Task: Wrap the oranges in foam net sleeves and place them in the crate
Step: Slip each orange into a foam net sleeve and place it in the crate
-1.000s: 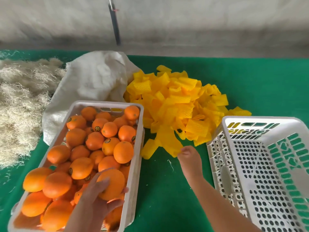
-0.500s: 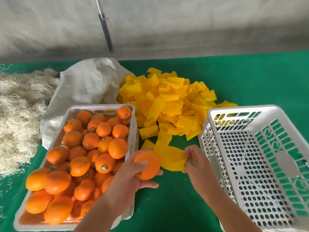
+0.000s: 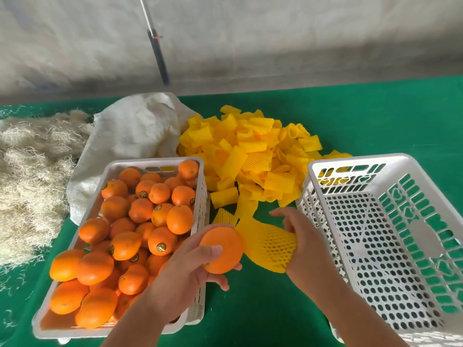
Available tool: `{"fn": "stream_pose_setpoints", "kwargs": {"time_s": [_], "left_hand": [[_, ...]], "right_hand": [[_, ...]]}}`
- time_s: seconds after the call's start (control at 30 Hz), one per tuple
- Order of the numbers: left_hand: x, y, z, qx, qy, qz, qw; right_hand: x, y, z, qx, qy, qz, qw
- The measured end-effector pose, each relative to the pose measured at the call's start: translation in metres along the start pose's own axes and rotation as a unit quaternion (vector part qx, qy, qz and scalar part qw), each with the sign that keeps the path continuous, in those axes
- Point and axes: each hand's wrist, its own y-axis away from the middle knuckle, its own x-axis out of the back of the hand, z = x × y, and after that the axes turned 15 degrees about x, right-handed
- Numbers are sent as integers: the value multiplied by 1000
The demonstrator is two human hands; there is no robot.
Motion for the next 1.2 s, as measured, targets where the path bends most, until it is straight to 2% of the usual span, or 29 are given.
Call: {"fn": "stream_pose_setpoints", "kwargs": {"time_s": [0.2,0.3,0.37,0.5,0.57,0.67,0.77,0.9,1.03,1.2], "left_hand": [[6,13,2,18,-49,-54,997],[7,16,-1,36,-41,-65,996],[6,17,-4,37,-27,-53,998],[7,18,-9,10,15,1,1000],[8,18,-9,0,24,9,1000],[9,20,-9,0,24,7,1000],[10,21,-9,6,24,-2,1000],[10,21,-12,8,27,-21,999],[6,19,-16,20,25,-35,999],[8,19,-16,35,23,-41,998]], "right_hand": [[-3,5,-2,-82,3,5,997],[-2,6,-2,-117,-37,-1,992],[0,5,-5,-141,-88,5,986],[6,9,-12,-202,-194,65,958],[7,11,-17,-200,-214,73,953],[7,12,-27,-164,-244,38,955],[11,14,-29,-111,-218,13,970],[12,17,-22,-98,-147,-87,980],[10,19,-27,-73,-206,-171,961],[5,20,-24,-88,-207,-151,963]]}}
